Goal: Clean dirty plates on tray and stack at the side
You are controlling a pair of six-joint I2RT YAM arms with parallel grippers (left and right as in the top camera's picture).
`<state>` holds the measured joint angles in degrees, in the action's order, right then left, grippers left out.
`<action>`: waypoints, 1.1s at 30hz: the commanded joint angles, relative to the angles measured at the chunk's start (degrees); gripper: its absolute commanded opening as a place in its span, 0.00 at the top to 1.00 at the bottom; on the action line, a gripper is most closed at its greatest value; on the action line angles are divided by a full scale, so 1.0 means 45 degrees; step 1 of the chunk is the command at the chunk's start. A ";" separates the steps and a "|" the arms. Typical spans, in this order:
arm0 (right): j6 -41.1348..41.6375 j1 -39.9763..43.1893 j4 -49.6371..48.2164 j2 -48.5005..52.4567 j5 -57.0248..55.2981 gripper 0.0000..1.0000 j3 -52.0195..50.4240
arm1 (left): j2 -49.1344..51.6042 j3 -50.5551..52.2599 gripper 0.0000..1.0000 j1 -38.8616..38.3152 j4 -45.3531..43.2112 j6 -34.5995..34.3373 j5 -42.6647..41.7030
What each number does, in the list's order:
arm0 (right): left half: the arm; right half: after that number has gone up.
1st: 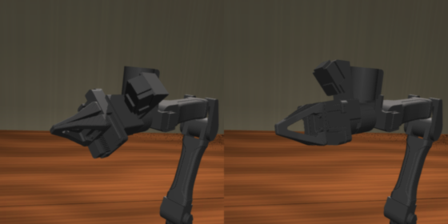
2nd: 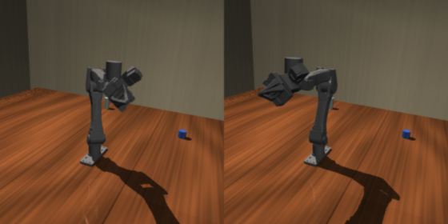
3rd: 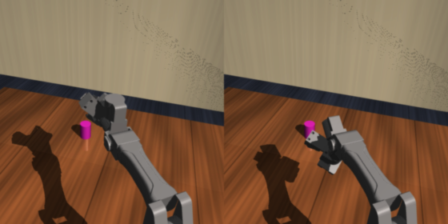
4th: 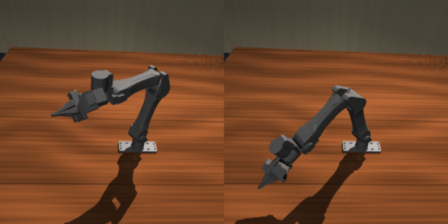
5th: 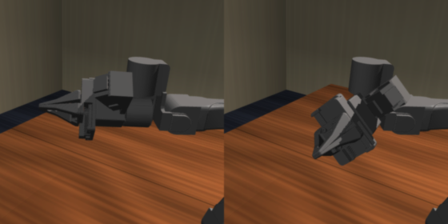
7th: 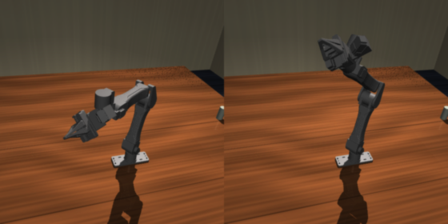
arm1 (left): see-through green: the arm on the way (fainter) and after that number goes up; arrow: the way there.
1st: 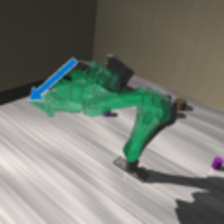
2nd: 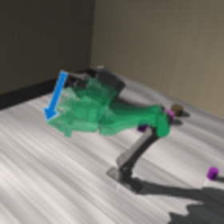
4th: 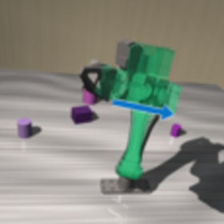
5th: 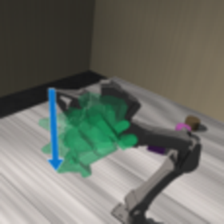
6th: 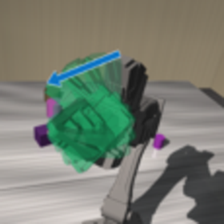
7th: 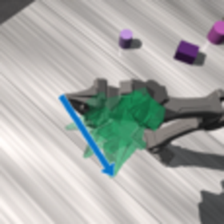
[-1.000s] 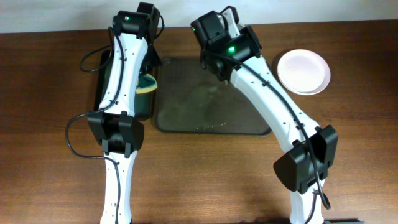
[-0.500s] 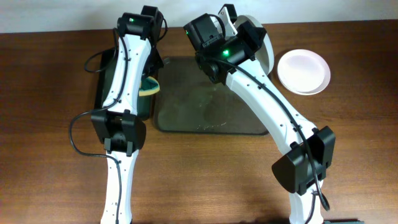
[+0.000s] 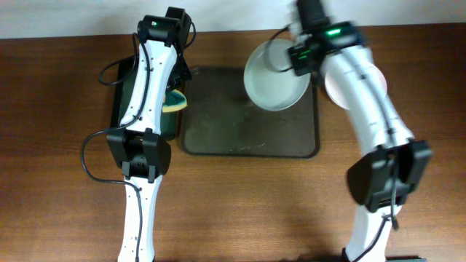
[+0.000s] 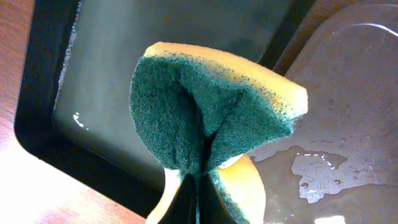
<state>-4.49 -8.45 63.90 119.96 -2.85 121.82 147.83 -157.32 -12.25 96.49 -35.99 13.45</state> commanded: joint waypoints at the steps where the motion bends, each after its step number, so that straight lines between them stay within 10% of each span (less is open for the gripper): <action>1: 0.1005 0.2778 0.0053 0.0175 0.6654 0.96 0.0214 | 0.0126 -0.0228 1.00 0.0010 0.0053 0.0189 -0.0053; 9: -0.1370 0.6377 -0.0476 0.0952 0.7485 0.96 -0.1044 | 0.0126 -0.0228 1.00 0.0010 0.0049 0.0189 -0.0384; 18: 0.3070 0.7383 -0.4051 0.1613 0.4478 0.96 -0.3483 | 0.0126 -0.0228 1.00 0.0010 0.0053 0.0189 -0.0379; 33: 0.3546 0.7378 -0.4493 0.1525 0.4677 0.79 -0.3735 | 0.0126 -0.0228 1.00 0.0010 0.0005 0.0189 -0.0369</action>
<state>10.98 24.77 42.37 127.07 15.27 104.92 147.83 -157.32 -12.25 96.51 -35.81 12.12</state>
